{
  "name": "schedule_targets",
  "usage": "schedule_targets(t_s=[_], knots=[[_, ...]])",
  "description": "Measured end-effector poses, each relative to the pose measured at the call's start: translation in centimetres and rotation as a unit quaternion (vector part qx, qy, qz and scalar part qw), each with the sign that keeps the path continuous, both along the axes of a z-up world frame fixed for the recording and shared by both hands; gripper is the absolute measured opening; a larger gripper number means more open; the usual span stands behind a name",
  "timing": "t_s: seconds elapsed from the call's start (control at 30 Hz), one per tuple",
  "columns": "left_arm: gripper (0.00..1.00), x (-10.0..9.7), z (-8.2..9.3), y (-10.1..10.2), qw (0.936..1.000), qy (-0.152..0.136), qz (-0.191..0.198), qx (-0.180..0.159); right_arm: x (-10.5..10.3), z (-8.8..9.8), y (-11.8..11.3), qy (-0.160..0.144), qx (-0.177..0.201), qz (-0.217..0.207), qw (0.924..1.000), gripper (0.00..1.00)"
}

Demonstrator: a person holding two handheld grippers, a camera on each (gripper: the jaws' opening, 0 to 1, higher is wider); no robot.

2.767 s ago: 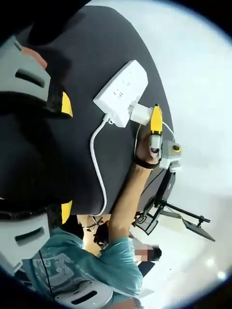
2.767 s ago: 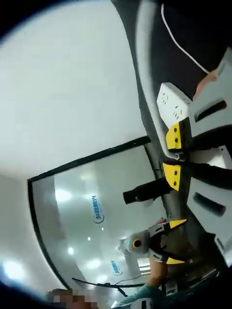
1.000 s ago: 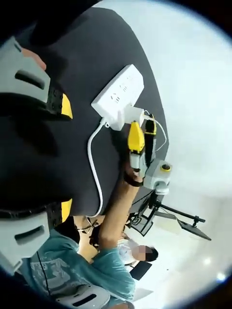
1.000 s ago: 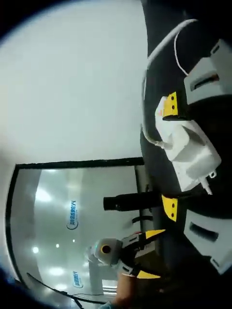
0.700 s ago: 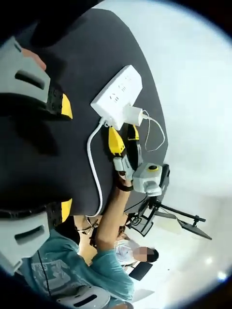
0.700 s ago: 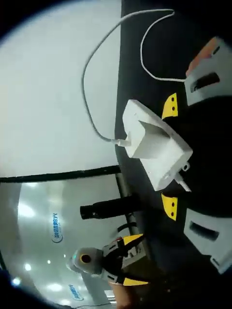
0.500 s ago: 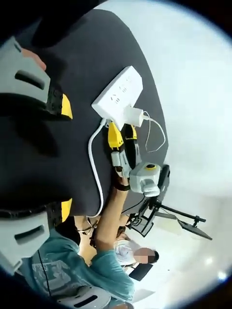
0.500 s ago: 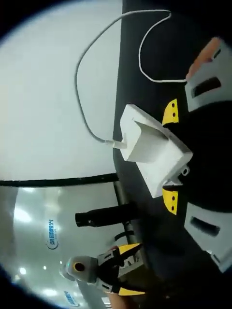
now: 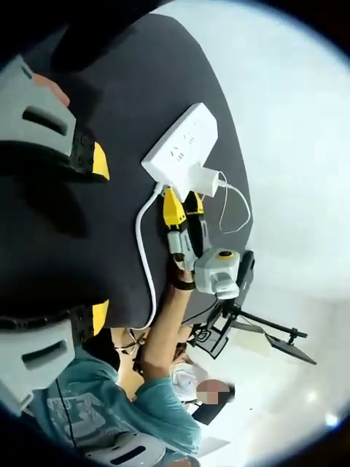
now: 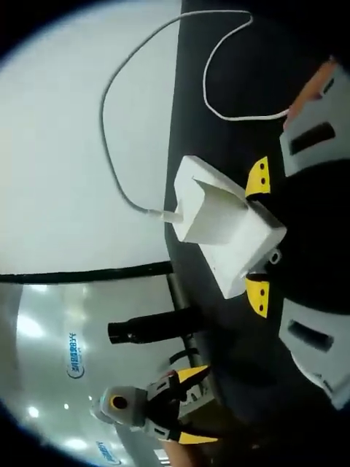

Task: Connect the charging cable to the phone, plug the charger into the socket, and turn on the power strip switch to charge the phone.

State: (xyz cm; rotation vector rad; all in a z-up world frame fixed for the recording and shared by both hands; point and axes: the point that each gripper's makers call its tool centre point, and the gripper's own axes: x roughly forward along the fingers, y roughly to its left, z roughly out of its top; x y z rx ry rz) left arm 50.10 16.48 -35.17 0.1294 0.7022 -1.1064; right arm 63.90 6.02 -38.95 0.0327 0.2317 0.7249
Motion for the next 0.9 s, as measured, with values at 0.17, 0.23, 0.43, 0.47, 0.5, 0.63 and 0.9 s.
schedule_targets(t_s=[0.17, 0.23, 0.43, 0.47, 0.5, 0.63, 0.9], knots=[[0.58, 0.1, -0.1, 0.0, 1.0, 0.001, 0.001, -0.002, 0.1, -0.1, -0.2, 0.014, 0.008, 0.003, 0.9999, 0.34], [0.58, 0.0, -0.3, 0.1, 1.0, 0.002, 0.003, -0.001, 0.0, -0.2, -0.2, 0.022, 0.013, 0.0, 0.9997, 0.31], [0.58, 0.0, -0.3, 0.4, 1.0, 0.004, 0.007, -0.002, -0.1, -0.2, -0.1, 0.012, 0.003, 0.002, 0.9999, 0.33], [0.58, 0.0, -0.3, 0.4, 1.0, 0.004, 0.008, -0.002, -0.1, -0.2, 0.0, 0.008, 0.0, 0.003, 1.0, 0.33], [0.58, 0.0, -0.2, 0.4, 0.9999, 0.004, 0.01, -0.003, -0.2, -0.2, 0.0, 0.002, -0.006, 0.007, 1.0, 0.33], [0.58, -0.4, 0.2, 0.5, 0.9999, -0.002, 0.01, 0.005, -0.7, 0.2, -0.4, -0.001, -0.009, 0.017, 0.9998, 0.38], [0.59, -0.9, 2.9, -1.2, 0.9997, -0.017, 0.017, -0.01, -6.4, 2.8, -3.6, 0.0, 0.011, 0.045, 0.9989, 0.55]])
